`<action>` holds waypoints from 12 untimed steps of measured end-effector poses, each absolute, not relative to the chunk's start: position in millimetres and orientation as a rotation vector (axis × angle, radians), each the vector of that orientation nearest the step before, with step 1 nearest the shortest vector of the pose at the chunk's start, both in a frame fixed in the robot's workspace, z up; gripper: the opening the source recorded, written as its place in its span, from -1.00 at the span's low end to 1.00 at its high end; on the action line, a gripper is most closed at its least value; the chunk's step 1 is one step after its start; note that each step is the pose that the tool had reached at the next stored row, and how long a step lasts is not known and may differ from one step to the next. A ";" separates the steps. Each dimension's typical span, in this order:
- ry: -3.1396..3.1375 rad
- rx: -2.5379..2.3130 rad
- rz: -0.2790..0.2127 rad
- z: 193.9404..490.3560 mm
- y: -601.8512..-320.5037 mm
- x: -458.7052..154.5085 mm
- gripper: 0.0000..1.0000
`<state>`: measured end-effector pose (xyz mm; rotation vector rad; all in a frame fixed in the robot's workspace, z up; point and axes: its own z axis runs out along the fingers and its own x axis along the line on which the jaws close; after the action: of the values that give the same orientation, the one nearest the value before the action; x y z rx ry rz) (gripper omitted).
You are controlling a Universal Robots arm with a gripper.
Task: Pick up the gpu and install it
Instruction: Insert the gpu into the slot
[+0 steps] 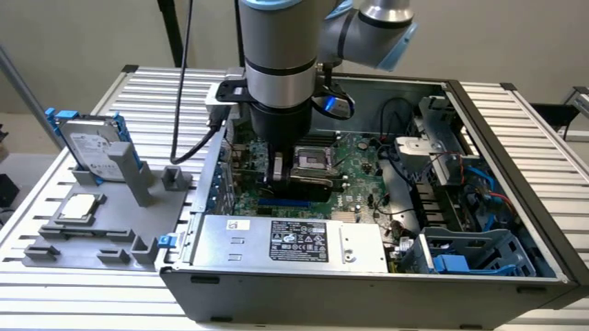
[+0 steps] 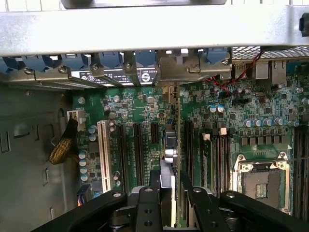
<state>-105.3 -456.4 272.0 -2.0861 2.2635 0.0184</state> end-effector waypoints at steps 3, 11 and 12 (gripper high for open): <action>2.263 -2.086 0.018 270.2 -456.3 -105.8 -0.47; 2.262 -2.087 0.019 264.4 -452.8 -106.7 -0.47; 2.262 -2.087 0.019 264.1 -452.7 -107.0 -0.47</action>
<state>-107.0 -452.7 264.1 -2.0872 2.2621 0.0190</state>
